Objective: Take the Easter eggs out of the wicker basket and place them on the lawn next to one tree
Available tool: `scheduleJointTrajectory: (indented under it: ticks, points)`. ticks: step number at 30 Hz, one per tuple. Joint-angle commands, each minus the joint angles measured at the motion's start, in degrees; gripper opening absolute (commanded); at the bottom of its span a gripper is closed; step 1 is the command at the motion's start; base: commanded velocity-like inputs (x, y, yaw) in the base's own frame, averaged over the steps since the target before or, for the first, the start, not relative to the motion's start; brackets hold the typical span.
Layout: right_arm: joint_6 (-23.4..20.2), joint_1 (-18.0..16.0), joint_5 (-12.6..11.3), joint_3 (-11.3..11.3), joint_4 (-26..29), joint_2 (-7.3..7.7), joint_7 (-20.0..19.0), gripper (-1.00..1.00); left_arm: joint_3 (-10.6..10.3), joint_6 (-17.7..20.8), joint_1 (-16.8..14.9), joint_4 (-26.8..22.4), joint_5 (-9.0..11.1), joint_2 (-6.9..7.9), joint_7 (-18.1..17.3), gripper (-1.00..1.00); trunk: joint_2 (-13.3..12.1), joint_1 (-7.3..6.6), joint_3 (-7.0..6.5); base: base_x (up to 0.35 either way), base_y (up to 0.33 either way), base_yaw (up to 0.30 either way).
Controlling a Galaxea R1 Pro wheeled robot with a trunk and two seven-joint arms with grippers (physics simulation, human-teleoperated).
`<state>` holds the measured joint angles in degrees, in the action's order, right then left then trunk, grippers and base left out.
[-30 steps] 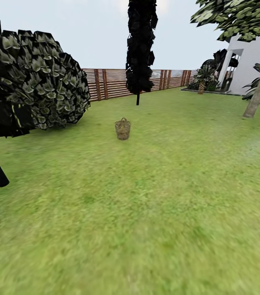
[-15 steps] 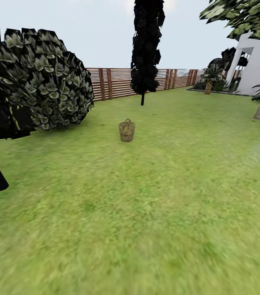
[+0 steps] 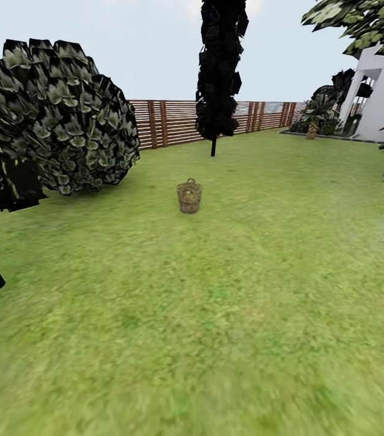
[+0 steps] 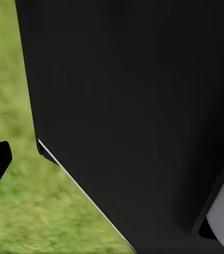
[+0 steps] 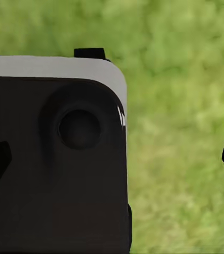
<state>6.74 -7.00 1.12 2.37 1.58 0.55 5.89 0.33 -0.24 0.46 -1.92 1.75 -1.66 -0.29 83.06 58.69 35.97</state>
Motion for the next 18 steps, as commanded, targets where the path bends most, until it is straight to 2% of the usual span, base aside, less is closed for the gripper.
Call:
scheduleJointTrajectory:
  ticks: [1,3,6,11,18]
  points:
    - [0.2,0.0,0.4,0.1,-0.1,0.01,0.1,1.00,0.0,0.0,0.0,-0.1,0.2,0.00,0.0,1.00,0.0,0.04,0.04,0.340,0.000,0.000]
    - [0.3,0.0,1.6,-0.4,-0.1,-0.08,0.0,1.00,0.0,0.0,0.0,-0.1,0.2,0.00,0.0,1.00,0.0,0.04,0.04,0.340,0.000,0.000]
    - [0.4,0.0,2.2,-0.6,-0.1,-0.23,0.0,1.00,0.0,0.0,0.0,-0.1,0.2,0.00,0.0,1.00,0.0,0.04,0.04,0.340,0.000,0.000]
    - [0.4,0.0,2.3,-0.6,-0.1,-0.42,0.0,1.00,0.0,0.0,0.0,-0.1,0.2,0.00,0.0,1.00,0.0,0.04,0.04,0.340,0.000,0.000]
    - [0.4,0.0,1.9,-0.6,-0.2,0.07,0.1,1.00,0.0,0.0,0.0,-0.1,0.2,0.00,0.0,1.00,0.0,0.04,0.04,0.340,0.000,0.000]
